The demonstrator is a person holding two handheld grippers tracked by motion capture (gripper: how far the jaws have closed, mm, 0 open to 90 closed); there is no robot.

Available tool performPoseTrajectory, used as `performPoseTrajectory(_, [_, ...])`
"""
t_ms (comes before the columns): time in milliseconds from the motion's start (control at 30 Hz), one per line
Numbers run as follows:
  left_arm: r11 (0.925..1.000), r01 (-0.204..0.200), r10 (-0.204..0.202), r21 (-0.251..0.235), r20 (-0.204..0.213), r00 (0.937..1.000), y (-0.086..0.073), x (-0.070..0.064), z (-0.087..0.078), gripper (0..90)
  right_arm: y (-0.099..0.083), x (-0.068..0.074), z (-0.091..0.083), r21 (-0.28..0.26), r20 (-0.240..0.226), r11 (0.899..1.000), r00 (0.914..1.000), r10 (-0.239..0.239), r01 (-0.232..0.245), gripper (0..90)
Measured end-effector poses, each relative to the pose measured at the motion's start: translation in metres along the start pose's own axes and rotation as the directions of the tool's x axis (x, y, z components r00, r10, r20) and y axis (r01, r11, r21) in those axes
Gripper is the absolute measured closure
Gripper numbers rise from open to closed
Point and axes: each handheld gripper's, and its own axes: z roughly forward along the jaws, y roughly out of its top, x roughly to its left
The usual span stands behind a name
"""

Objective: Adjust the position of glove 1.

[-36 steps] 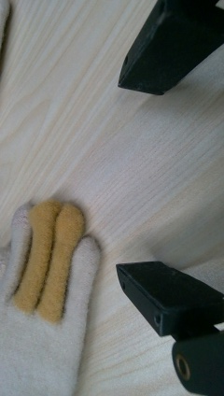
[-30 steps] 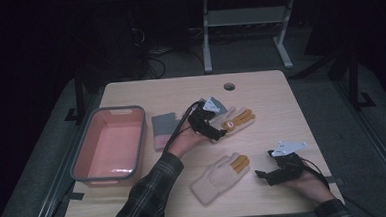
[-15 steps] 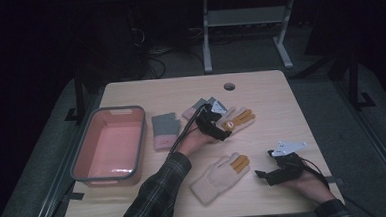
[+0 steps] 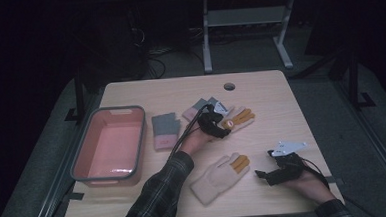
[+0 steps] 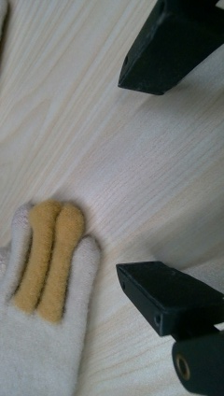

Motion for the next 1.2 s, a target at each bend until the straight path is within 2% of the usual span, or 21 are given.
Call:
performPoseTrajectory(100, [1.0000,-0.006,0.006,-0.002,0.006,1.0000,0.000,0.001,-0.002,64.4,0.000,0.000,0.000,0.000,0.000,1.000,1.0000,0.000,0.000,9.6])
performPoseTrajectory(133, [1.0000,-0.001,0.001,-0.003,0.009,1.0000,0.000,0.002,-0.002,69.0,0.000,0.000,0.000,0.000,0.000,1.000,1.0000,0.000,0.000,9.6])
performPoseTrajectory(200, [1.0000,0.008,-0.008,0.000,0.011,0.9999,0.000,0.003,-0.002,72.7,0.000,0.000,0.000,0.000,0.000,1.000,1.0000,0.000,0.000,9.6])
performPoseTrajectory(300, [0.9998,0.020,-0.020,0.000,0.009,0.9998,0.001,0.004,-0.004,75.0,0.000,0.000,0.000,0.000,0.000,1.000,1.0000,0.000,0.000,9.6])
performPoseTrajectory(433, [0.9985,0.054,-0.054,-0.009,0.029,0.9981,0.001,0.007,-0.009,76.3,0.000,0.000,0.000,0.000,0.000,1.000,1.0000,0.000,0.000,9.6])
performPoseTrajectory(467, [0.9967,0.078,-0.077,-0.021,0.036,0.9963,0.002,0.006,-0.010,76.3,0.000,0.000,0.000,0.000,0.001,1.000,1.0000,0.000,0.000,9.6])
performPoseTrajectory(633, [0.9926,0.115,-0.113,-0.037,0.067,0.9914,0.005,0.006,-0.021,76.5,0.000,0.000,0.000,0.000,0.000,1.000,1.0000,-0.001,0.001,9.6])
performPoseTrajectory(800, [0.9911,0.129,-0.126,-0.033,0.086,0.9884,0.009,0.004,-0.033,76.6,0.000,0.000,0.000,0.001,0.001,1.000,1.0000,-0.002,0.002,9.6])
performPoseTrajectory(900, [0.9874,0.154,-0.150,-0.036,0.095,0.9841,0.011,0.001,-0.041,76.7,0.000,0.000,0.000,0.001,0.001,1.000,1.0000,-0.001,0.001,9.6])
performPoseTrajectory(1033, [0.9866,0.158,-0.154,-0.038,0.101,0.9829,0.012,-0.005,-0.052,76.7,0.000,0.000,0.000,0.002,0.000,1.000,1.0000,0.001,-0.001,9.6])
performPoseTrajectory(1067, [0.9887,0.147,-0.143,-0.031,0.105,0.9842,0.012,-0.006,-0.055,76.7,0.000,0.000,0.000,0.002,0.000,1.000,1.0000,-0.001,0.001,9.6])
performPoseTrajectory(1200, [0.9872,0.156,-0.152,-0.034,0.112,0.9821,0.011,-0.014,-0.066,76.7,0.000,0.000,0.000,0.001,-0.001,1.000,1.0000,0.003,-0.003,9.6])
